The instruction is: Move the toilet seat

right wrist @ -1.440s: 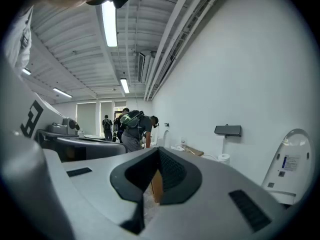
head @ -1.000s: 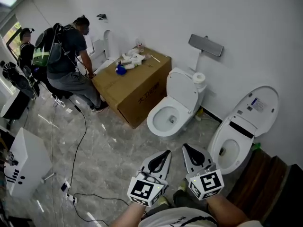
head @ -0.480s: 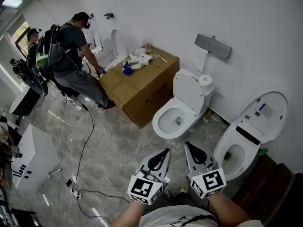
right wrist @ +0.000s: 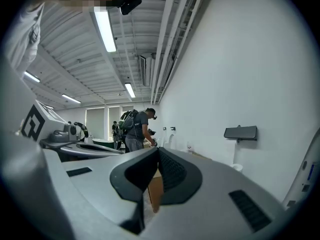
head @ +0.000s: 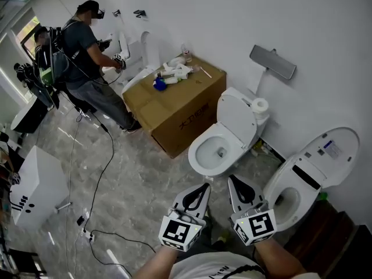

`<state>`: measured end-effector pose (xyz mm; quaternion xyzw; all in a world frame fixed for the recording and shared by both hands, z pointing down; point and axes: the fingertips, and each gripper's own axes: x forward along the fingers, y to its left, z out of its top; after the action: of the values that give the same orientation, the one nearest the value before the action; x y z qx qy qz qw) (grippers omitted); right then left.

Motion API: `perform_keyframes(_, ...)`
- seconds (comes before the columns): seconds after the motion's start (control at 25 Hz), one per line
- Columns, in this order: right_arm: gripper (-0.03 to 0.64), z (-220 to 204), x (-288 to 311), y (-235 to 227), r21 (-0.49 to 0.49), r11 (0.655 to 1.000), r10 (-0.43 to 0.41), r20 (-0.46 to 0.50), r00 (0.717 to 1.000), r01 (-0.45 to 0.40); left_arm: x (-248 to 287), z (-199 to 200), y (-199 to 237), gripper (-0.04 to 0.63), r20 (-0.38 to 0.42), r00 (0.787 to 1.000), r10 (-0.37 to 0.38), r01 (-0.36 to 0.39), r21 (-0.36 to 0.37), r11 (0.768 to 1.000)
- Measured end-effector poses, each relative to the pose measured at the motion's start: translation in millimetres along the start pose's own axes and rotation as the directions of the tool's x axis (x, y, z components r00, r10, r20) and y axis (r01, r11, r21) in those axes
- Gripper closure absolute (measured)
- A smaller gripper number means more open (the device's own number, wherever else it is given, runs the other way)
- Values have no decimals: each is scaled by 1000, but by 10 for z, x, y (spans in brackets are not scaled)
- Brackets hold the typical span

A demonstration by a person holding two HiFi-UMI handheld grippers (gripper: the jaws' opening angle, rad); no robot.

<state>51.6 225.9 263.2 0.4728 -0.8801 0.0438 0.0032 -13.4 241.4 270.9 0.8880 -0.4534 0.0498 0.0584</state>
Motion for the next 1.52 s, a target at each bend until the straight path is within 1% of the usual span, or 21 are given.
perform_keyframes(0.2,601,-37,497,-83,-37,999,3,1,1000,-3,311,-180,446,586,-22,1000,7,-8,-3,1000)
perform_keyframes(0.36,601,-124,977,-254,-28,1000,-11,-1,1000,11,661,-264,857,586,-26,1000,-18,18,3,1000)
perform_keyframes(0.44,603,-199,1234,-310,-30,999,-18,-12,1000,17,818,-351,1075,586,-42,999,-32,32,1,999)
perform_keyframes(0.52,603,-288,1489,-361,-41,999,-25,-23,999,24,975,-432,1285,586,-53,997,-47,48,1,999)
perform_keyframes(0.64,601,-461,1833,-459,-55,998,-40,-38,998,38,1207,-568,1553,586,-56,996,-75,76,22,997)
perform_keyframes(0.76,601,-662,2102,-554,-57,997,-53,-57,997,50,1411,-797,1770,586,-86,992,-93,96,34,995)
perform_keyframes(0.88,601,-880,2327,-627,-56,997,-49,-83,995,44,1566,-1053,1959,586,-116,989,-90,92,12,996)
perform_keyframes(1.04,601,-1169,2649,-751,-42,999,-35,-113,993,31,1764,-1460,2208,586,-184,981,-63,57,-41,998)
perform_keyframes(1.12,601,-1305,2808,-801,-22,999,-28,-123,992,25,1848,-1684,2353,586,-216,976,-38,20,-83,996)
perform_keyframes(1.24,601,-1494,3044,-885,33,999,-25,-112,993,29,2002,-2036,2576,586,-250,968,5,-37,-124,992)
perform_keyframes(1.4,601,-2078,3315,-994,20,1000,14,-147,989,-11,2246,-2674,2860,586,-292,954,61,-107,-145,984)
perform_keyframes(1.52,601,-2583,3494,-993,17,999,50,-164,985,-48,2355,-3204,3057,586,-321,942,100,-168,-194,967)
